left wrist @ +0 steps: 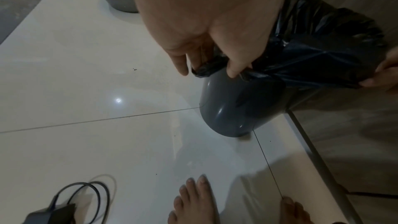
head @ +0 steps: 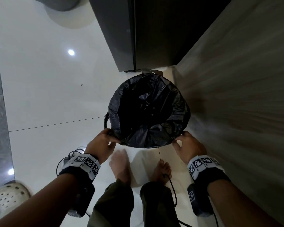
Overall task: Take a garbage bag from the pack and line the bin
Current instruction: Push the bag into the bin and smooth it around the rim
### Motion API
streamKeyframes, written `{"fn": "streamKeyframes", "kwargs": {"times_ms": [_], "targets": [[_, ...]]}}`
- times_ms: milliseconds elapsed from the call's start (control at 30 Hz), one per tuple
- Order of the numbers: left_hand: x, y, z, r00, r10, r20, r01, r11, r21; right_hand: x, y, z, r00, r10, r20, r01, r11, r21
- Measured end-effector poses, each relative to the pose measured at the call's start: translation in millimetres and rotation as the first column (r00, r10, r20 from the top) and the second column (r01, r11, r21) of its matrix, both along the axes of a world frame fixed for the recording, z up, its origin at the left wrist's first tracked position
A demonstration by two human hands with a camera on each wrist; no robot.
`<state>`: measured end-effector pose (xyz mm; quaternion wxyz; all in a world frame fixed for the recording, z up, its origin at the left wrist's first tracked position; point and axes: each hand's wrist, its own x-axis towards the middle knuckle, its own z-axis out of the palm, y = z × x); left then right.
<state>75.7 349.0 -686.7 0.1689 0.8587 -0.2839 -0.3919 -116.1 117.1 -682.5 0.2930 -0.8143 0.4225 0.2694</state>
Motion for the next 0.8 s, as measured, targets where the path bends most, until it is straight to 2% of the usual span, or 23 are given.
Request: {"fn": "streamKeyframes", "kwargs": {"times_ms": [167, 267, 333, 400, 433, 500, 567, 633, 733, 800], "targets": [[-1, -13, -21, 0.998, 0.063, 0.005, -0.063, 0.997, 0.042, 14, -5, -12, 0.991, -0.081, -0.107, 0.074, 0.995, -0.067], [-1, -26, -21, 0.991, 0.131, -0.02, -0.13, 0.991, 0.034, 14, -10, -21, 0.972, -0.203, -0.12, 0.205, 0.979, 0.008], [3, -28, -16, 0.985, 0.161, -0.064, -0.16, 0.987, 0.014, 9, -15, -24, 0.932, -0.355, -0.076, 0.362, 0.926, 0.107], [10, -23, -10, 0.96, 0.267, -0.081, -0.266, 0.964, 0.026, 4, -23, -16, 0.87, -0.494, 0.001, 0.487, 0.858, 0.16], [14, -20, -4, 0.936, 0.348, -0.06, -0.347, 0.938, 0.017, 3, -28, -8, 0.854, -0.516, 0.072, 0.503, 0.853, 0.141], [20, -18, 13, 0.888, 0.458, 0.051, -0.453, 0.887, -0.085, 5, -35, 16, 0.848, -0.473, 0.238, 0.486, 0.874, 0.005], [20, -27, 33, 0.888, 0.386, 0.252, -0.342, 0.918, -0.201, 19, -38, 43, 0.866, -0.318, 0.385, 0.393, 0.91, -0.131], [13, -46, 47, 0.913, 0.229, 0.337, -0.145, 0.956, -0.257, 42, -40, 59, 0.878, -0.12, 0.464, 0.208, 0.968, -0.142], [-5, -82, 46, 0.953, -0.085, 0.292, 0.152, 0.965, -0.215, 89, -44, 54, 0.904, 0.021, 0.427, -0.059, 0.995, 0.077], [-17, -100, 34, 0.923, -0.307, 0.232, 0.318, 0.948, -0.009, 117, -49, 39, 0.951, 0.111, 0.29, -0.175, 0.963, 0.206]]}}
